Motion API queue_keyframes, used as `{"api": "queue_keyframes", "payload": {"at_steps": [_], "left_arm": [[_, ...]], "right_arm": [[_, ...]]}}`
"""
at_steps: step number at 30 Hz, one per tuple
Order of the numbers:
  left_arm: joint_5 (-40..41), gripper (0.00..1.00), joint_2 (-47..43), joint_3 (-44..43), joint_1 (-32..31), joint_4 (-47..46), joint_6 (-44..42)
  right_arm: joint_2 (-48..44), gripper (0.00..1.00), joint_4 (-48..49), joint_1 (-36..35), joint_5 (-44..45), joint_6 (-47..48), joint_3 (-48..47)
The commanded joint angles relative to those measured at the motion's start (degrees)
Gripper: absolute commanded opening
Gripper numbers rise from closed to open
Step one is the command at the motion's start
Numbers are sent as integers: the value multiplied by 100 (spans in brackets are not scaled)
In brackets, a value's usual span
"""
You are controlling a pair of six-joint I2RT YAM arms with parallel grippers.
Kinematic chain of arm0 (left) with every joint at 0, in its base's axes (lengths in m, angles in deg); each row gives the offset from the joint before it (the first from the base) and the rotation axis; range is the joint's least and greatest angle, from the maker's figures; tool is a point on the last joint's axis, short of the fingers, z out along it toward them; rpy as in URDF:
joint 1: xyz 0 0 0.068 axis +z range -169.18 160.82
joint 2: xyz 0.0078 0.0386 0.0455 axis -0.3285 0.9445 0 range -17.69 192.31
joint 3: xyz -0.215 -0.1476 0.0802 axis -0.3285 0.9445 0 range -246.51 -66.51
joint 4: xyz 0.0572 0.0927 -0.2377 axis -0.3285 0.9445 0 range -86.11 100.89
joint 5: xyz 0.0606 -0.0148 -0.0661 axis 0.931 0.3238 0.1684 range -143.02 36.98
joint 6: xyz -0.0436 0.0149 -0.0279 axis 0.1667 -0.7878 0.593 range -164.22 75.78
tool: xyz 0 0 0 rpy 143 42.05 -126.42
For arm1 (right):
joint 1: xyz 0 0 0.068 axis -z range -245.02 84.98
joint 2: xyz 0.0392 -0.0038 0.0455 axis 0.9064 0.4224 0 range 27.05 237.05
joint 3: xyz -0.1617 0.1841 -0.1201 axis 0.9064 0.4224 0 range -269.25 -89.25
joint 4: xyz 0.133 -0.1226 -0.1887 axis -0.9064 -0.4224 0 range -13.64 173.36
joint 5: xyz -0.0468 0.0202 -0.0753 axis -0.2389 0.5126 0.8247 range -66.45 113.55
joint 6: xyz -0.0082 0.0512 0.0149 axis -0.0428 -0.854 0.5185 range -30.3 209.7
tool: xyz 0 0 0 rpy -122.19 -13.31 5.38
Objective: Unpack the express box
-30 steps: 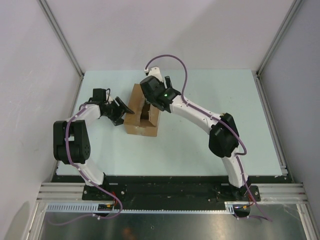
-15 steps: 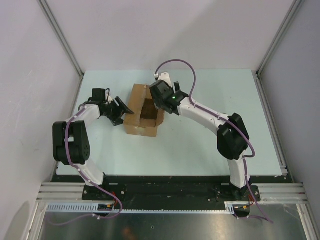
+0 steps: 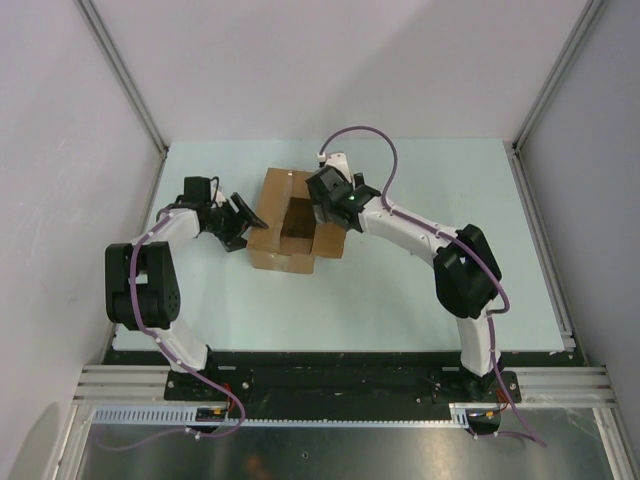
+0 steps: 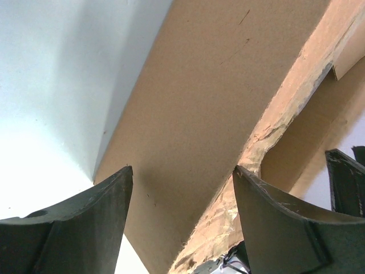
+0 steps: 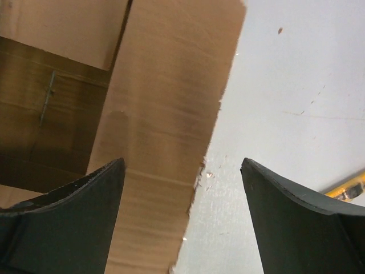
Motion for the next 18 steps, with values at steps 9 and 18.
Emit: {"api": "queue_keyframes", "payload": {"at_steps": [9, 18], "left_arm": [[-42, 77, -205, -56, 86, 304, -332], [-104, 79, -459, -284, -99, 304, -473]], "right_arm": [[-359, 85, 274, 188, -290, -325, 171], [-211, 85, -305, -232, 17, 299, -1392]]}}
